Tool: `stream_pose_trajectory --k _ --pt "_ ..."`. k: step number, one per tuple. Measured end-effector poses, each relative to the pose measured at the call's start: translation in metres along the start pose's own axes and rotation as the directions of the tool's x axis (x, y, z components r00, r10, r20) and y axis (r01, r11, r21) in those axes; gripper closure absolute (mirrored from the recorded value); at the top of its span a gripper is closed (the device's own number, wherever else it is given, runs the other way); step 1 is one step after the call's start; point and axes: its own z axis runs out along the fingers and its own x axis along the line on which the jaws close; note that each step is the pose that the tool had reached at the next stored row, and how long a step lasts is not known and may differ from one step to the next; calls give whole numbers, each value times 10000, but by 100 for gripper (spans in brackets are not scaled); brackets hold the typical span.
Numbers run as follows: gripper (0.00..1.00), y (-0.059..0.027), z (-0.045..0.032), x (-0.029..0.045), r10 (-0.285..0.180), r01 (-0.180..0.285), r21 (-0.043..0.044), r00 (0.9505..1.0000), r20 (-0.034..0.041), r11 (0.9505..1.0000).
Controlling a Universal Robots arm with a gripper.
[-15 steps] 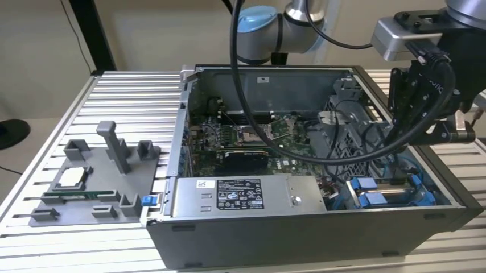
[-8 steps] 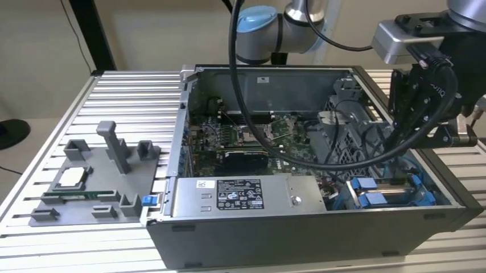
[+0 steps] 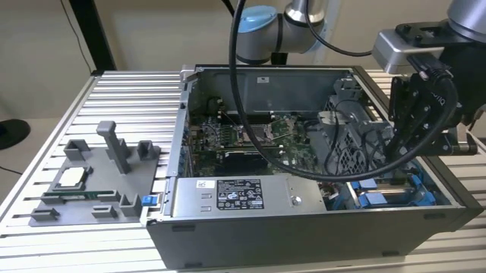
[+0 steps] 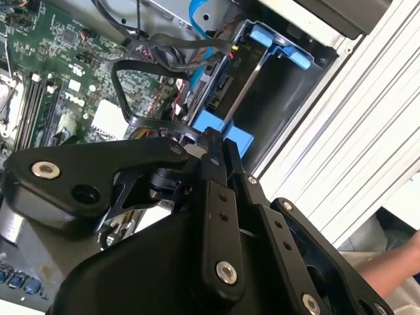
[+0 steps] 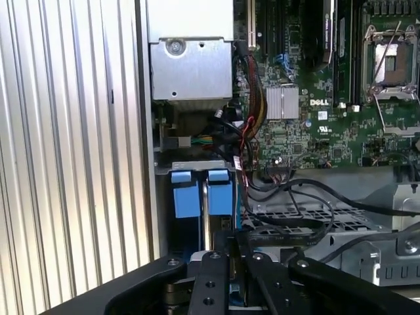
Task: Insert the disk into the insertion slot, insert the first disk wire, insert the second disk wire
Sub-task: 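Insert the second disk wire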
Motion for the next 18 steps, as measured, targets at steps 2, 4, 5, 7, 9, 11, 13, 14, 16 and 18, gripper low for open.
stream_pose_trajectory --k 2,4,5,7,9,11,13,14,16,18 --pt "100 -15 37 1 0 0 -2 10000 21 10000" --pt "100 -52 69 1 1 -1 -2 10000 29 10000" --pt "100 -78 84 0 0 0 -1 10000 31 10000" --pt "100 -143 114 -2 1 -1 -5 10000 32 10000" --pt "100 -203 139 -4 1 -1 -19 10000 30 10000" --pt "100 -254 167 -6 -3 3 -40 10000 30 10000" --pt "100 -272 183 -6 -10 10 -46 10000 30 10000" --pt "100 -273 184 -6 -9 9 -46 10000 26 10000" --pt "100 -273 185 -6 -9 9 -46 10000 26 10000" --pt "100 -276 190 -6 -10 10 -47 10000 30 10000"
